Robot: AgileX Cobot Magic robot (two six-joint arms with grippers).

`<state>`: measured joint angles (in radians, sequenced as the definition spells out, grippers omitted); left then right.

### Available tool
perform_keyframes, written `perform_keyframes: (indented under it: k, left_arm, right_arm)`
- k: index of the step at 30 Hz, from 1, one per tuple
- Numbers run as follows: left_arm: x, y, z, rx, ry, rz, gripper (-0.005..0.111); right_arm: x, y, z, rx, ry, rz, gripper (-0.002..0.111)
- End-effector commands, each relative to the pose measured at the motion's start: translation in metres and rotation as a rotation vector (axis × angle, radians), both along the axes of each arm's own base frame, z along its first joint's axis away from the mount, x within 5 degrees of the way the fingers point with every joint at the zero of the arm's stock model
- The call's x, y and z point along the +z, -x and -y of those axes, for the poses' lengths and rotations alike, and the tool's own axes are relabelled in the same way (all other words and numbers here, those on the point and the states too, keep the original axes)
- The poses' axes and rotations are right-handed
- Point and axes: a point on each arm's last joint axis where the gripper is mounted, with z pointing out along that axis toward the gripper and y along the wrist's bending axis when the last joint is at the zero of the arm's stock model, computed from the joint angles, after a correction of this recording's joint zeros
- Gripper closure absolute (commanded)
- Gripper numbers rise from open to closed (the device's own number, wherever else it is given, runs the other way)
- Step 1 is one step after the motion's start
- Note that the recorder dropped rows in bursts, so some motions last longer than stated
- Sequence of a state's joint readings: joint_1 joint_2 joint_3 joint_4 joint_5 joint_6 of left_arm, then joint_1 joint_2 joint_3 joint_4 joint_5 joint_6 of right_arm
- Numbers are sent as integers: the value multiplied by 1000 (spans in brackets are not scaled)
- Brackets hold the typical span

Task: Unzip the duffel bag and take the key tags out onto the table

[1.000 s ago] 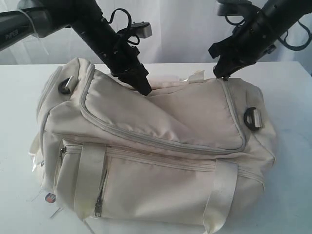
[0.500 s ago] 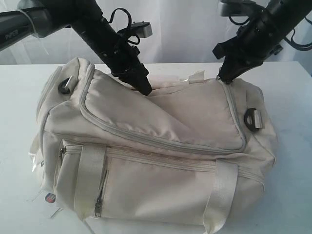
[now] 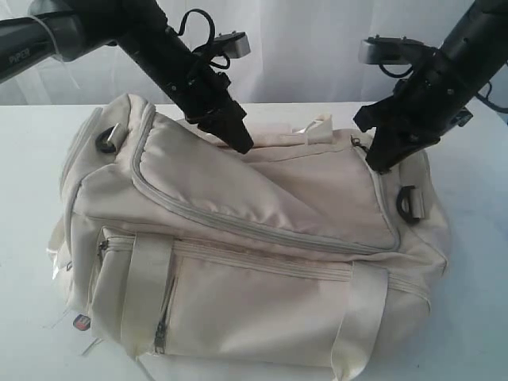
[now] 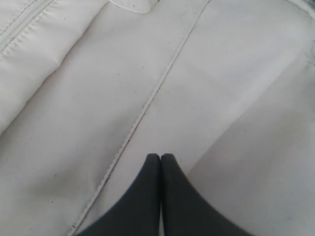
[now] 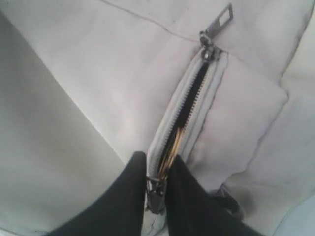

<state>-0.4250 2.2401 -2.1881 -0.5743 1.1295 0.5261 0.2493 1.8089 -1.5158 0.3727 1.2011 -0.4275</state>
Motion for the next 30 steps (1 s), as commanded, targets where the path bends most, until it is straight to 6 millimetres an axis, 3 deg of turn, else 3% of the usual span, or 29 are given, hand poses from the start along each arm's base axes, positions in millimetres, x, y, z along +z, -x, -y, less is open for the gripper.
perform_keyframes:
  k: [1, 21, 30]
  left_arm:
    - [2, 9, -3, -50, -15, -73, 107]
    - [3, 10, -1, -51, 17, -87, 107]
    - [4, 10, -1, -52, 18, -86, 107]
  right_arm:
    - [3, 18, 5, -1, 13, -29, 108]
    - [-18, 72, 18, -13, 37, -153, 108]
    - [-41, 91, 21, -14, 42, -251, 108]
